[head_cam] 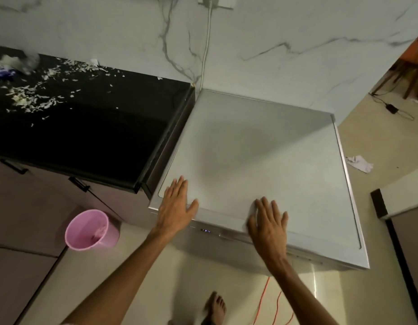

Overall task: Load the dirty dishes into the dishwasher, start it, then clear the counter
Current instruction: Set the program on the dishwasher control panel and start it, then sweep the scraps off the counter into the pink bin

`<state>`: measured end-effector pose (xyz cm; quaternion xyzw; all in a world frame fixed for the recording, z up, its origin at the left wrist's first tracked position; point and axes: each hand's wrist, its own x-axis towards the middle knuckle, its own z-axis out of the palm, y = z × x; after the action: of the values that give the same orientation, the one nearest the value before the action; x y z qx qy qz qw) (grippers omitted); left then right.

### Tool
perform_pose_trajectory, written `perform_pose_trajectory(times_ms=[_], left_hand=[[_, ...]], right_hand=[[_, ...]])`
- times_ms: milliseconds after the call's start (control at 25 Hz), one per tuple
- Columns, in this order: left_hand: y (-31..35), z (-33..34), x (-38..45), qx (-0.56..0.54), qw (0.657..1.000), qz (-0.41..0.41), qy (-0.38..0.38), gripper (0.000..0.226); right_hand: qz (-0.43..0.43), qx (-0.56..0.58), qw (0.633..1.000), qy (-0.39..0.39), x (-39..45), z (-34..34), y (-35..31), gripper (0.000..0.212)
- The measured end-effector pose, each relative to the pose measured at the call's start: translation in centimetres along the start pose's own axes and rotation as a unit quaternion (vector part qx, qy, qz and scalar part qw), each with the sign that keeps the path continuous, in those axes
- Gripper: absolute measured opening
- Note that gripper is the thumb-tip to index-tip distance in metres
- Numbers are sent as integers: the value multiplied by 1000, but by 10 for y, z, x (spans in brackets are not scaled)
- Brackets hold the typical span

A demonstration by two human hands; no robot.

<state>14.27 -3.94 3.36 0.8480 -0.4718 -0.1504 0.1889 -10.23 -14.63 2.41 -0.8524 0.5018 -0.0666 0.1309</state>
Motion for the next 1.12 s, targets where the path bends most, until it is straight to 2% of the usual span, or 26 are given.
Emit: perform_pose_trajectory(times_ms=[120,200,440,680,920,1120], left_hand=[[19,-11,-7,-94,995,-32,-16,79],[30,-20,-17,-129,991,-32,0,79],[31,-52,-57,-136,987,-73,36,84],[-1,-86,-75,-190,972,-113,80,78],[-45,-126,-71,-196,967,-117,113,77],[-91,-168,-72,-217,958,-133,132,77]], right_hand=[[-60,30,997,-26,6,1,-15,65],[-83,68,993,-43,15,-4,-34,72],[-168,138,975,-38,24,-28,-86,70],[-162,206,964,-45,13,-41,-155,93],[-200,213,953,-78,15,-37,-233,91],[-175,230,952,-98,17,-41,-288,89]])
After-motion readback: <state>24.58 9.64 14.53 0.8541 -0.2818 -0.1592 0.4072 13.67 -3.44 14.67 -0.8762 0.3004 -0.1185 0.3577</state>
